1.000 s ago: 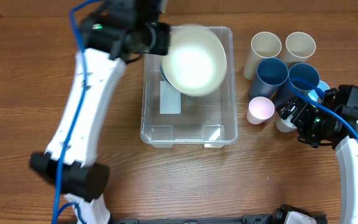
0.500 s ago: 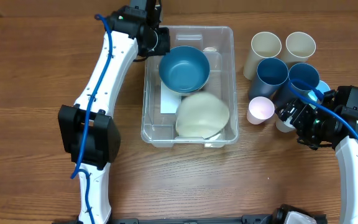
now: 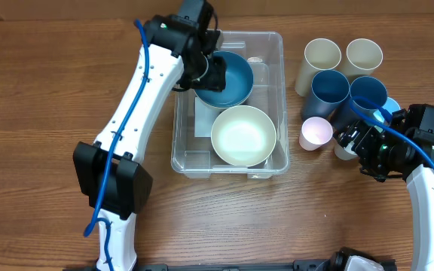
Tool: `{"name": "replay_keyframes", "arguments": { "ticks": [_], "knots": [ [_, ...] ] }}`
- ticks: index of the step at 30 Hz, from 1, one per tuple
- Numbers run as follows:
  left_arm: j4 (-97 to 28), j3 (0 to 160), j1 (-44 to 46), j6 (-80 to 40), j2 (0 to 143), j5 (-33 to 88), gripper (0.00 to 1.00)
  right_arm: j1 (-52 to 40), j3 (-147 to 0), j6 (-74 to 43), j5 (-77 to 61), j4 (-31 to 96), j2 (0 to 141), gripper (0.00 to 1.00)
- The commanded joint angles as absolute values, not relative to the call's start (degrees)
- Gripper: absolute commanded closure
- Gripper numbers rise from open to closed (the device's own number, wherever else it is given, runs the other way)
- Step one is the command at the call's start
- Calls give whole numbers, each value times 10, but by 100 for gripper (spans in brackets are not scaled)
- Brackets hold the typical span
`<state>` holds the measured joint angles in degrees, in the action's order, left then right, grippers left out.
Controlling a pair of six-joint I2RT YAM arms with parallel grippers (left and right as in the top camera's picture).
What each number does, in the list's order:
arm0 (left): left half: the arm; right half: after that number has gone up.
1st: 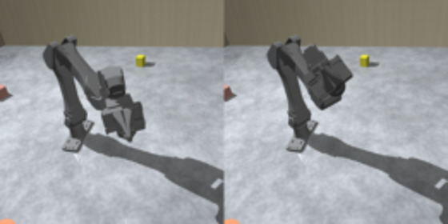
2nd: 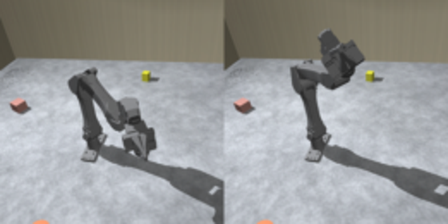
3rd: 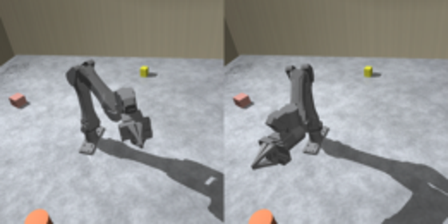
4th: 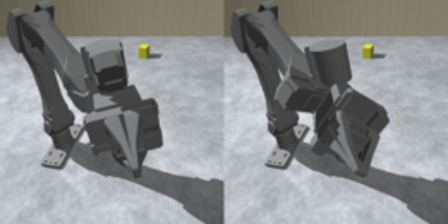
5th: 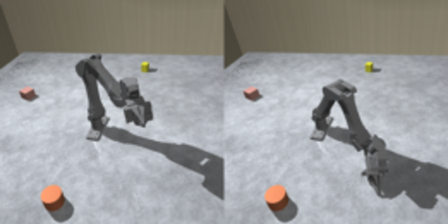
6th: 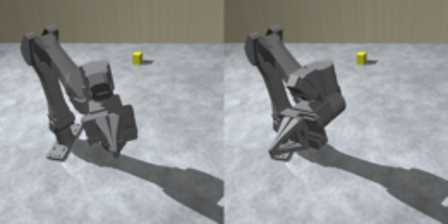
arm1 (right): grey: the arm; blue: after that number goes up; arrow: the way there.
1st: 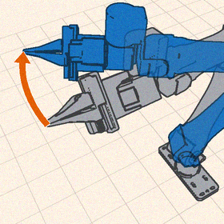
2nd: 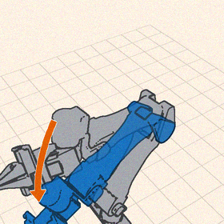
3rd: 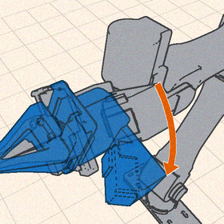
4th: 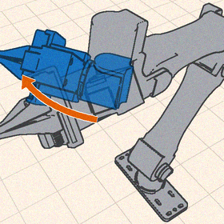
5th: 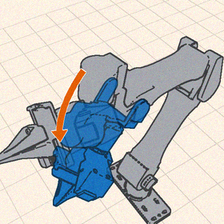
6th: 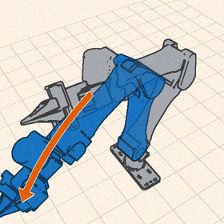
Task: Pack container
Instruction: 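Push the cream bowl onto the blue bowl stack with the left gripper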
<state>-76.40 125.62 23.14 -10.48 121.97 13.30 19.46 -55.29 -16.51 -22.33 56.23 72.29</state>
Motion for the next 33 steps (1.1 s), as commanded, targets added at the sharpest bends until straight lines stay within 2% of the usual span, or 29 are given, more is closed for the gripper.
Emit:
{"name": "replay_keyframes", "arguments": {
  "ticks": [1, 6, 10, 22, 25, 28, 31, 33],
  "knots": [
    [-793, 1267, 248, -44, 1206, 119, 44, 197, -566, -166, -228, 561, 721, 0],
    [-865, 1259, 256, -74, 1206, 87, 44, 197, -566, -166, -228, 567, 721, 0],
    [-871, 1228, 256, -123, 1206, 98, 43, 197, -566, -166, -228, 567, 721, 0],
    [-751, 1048, 271, -148, 1206, 150, 43, 197, -566, -166, -228, 568, 721, 0],
    [-733, 1033, 271, -148, 1206, 150, 47, 197, -566, -166, -228, 568, 721, 0],
    [-727, 1028, 272, -150, 1206, 150, 60, 197, -566, -166, -228, 568, 721, 0],
    [-723, 1028, 272, -151, 1206, 149, 62, 197, -566, -166, -228, 570, 721, 0],
    [-721, 1027, 274, -150, 1206, 145, 59, 197, -566, -166, -228, 570, 721, 0]
  ]
}}
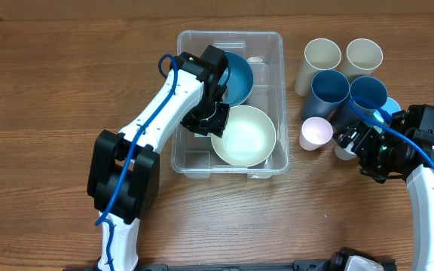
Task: Pack container
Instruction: 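Push the cream bowl onto the blue bowl stack with the left gripper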
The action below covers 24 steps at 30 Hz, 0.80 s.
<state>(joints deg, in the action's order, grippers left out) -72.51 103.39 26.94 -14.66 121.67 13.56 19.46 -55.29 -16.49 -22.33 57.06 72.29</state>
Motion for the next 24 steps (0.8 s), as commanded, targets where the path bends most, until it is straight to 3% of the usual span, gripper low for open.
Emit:
{"name": "replay_keyframes", "arguments": {
  "ticks": [1, 7, 9, 12, 13, 24],
  "knots": [
    [-719, 1023, 274, -150, 1206, 144, 57, 197, -566, -166, -228, 570, 721, 0],
    [-686, 978, 275, -155, 1206, 147, 60, 197, -566, -166, -228, 570, 721, 0],
    [-676, 963, 275, -155, 1206, 155, 69, 197, -566, -166, -228, 570, 721, 0],
    [-661, 958, 274, -155, 1206, 163, 94, 197, -566, -166, -228, 570, 721, 0],
    [-656, 959, 274, -155, 1206, 167, 96, 197, -566, -166, -228, 570, 721, 0],
    [-688, 1034, 258, -141, 1142, 212, 96, 197, -566, -166, -228, 571, 721, 0]
  ]
}}
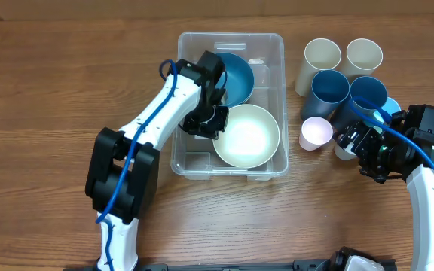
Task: Pack container
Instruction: 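Push the cream bowl onto the blue bowl stack with the left gripper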
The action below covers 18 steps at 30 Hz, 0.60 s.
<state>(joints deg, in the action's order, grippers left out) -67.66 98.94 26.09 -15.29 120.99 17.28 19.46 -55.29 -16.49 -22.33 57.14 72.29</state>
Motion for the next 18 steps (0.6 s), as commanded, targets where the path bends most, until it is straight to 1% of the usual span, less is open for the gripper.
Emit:
{"name": "replay_keyframes", "arguments": {
  "ticks": [1, 5, 10, 12, 15, 18],
  "knots": [
    [-688, 1042, 258, -141, 1128, 210, 96, 197, -566, -166, -228, 571, 721, 0],
    [-691, 1073, 255, -138, 1072, 189, 96, 197, -566, -166, -228, 571, 721, 0],
    [-687, 1098, 234, -144, 1042, 77, 96, 197, -566, -166, -228, 572, 721, 0],
    [-685, 1098, 220, -143, 1046, 51, 96, 197, -566, -166, -228, 574, 721, 0],
    [-663, 1098, 188, -142, 1068, 52, 96, 197, -566, -166, -228, 574, 721, 0],
    [-631, 1098, 161, -143, 1101, 83, 96, 197, -566, -166, -228, 574, 721, 0]
  ]
}}
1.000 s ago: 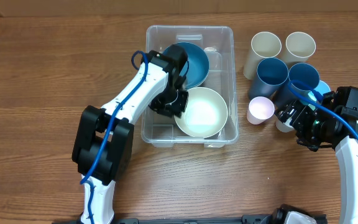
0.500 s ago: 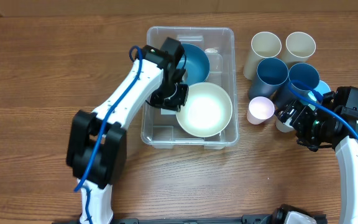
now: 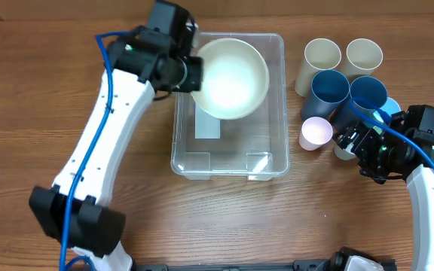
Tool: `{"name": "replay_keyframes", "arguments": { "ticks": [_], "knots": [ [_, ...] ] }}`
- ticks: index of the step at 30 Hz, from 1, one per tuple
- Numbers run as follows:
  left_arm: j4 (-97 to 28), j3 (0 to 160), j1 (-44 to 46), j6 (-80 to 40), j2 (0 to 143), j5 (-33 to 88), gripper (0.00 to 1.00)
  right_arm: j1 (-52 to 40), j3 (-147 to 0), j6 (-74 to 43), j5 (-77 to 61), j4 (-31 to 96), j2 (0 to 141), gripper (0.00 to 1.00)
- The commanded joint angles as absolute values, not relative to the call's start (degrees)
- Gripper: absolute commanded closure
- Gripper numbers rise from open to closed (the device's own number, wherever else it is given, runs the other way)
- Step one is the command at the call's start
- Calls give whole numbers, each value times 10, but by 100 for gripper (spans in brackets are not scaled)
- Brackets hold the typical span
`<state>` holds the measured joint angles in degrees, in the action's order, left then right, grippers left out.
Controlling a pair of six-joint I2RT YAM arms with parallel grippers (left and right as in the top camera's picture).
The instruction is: Pack container
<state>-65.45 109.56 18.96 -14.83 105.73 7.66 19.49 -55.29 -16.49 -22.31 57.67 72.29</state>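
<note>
A clear plastic container (image 3: 228,170) stands in the middle of the table. A cream bowl (image 3: 230,77) hangs over its far half, and my left gripper (image 3: 192,75) is shut on the bowl's left rim. The container's near half holds only a pale flat sheet (image 3: 208,124). To the right stand two cream cups (image 3: 322,56), two blue cups (image 3: 330,87) and a small pink cup (image 3: 316,132). My right gripper (image 3: 350,140) sits just right of the pink cup, and its fingers are too small and dark to read.
The cups crowd the table's right side between the container wall and my right arm (image 3: 428,188). My left arm (image 3: 100,150) stretches along the container's left side. Bare wood lies in front of the container.
The cream bowl was in the container's near half with my left gripper at its left rim. It is now held over the far half, covering the blue bowl. My right arm has not moved.
First my left gripper was at the blue bowl in the container's far half, with the cream bowl lying nearer. Then it moved to the cream bowl's left rim and closed in on it. Now it holds that bowl above where the blue bowl sat.
</note>
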Motion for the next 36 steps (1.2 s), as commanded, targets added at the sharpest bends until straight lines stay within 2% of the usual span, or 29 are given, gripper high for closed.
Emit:
{"name": "replay_keyframes", "arguments": {
  "ticks": [1, 7, 8, 9, 10, 11, 17, 22, 25, 30, 32, 34, 35, 36],
  "knots": [
    [-618, 1098, 154, -143, 1114, 104, 96, 197, -566, -166, -228, 574, 721, 0],
    [-567, 1098, 147, -168, 1186, 181, 94, 197, -566, -166, -228, 574, 721, 0],
    [-567, 1098, 148, -168, 1197, 188, 88, 197, -566, -166, -228, 575, 721, 0],
    [-567, 1098, 148, -168, 1204, 196, 72, 197, -566, -166, -228, 575, 721, 0],
    [-568, 1098, 149, -168, 1209, 201, 62, 197, -566, -166, -228, 575, 721, 0],
    [-569, 1098, 149, -168, 1213, 207, 60, 197, -566, -166, -228, 575, 721, 0],
    [-582, 1135, 135, -180, 1200, 213, 58, 197, -566, -166, -228, 576, 721, 0],
    [-670, 1250, 106, -171, 1177, 213, 56, 197, -566, -166, -228, 574, 721, 0],
    [-732, 1324, 84, -167, 1164, 205, 52, 197, -566, -166, -228, 567, 721, 0],
    [-817, 1388, 41, -167, 1140, 174, 34, 197, -568, -165, -236, 556, 721, 0],
    [-841, 1389, 20, -167, 1129, 160, 31, 197, -580, -165, -237, 557, 721, 0],
    [-868, 1389, 2, -162, 1124, 144, 23, 197, -607, -163, -236, 566, 721, 5],
    [-898, 1389, -15, -145, 1124, 132, 9, 194, -656, -151, -232, 588, 721, 8],
    [-909, 1389, -20, -137, 1124, 128, 0, 191, -682, -143, -227, 598, 721, 7]
  ]
}}
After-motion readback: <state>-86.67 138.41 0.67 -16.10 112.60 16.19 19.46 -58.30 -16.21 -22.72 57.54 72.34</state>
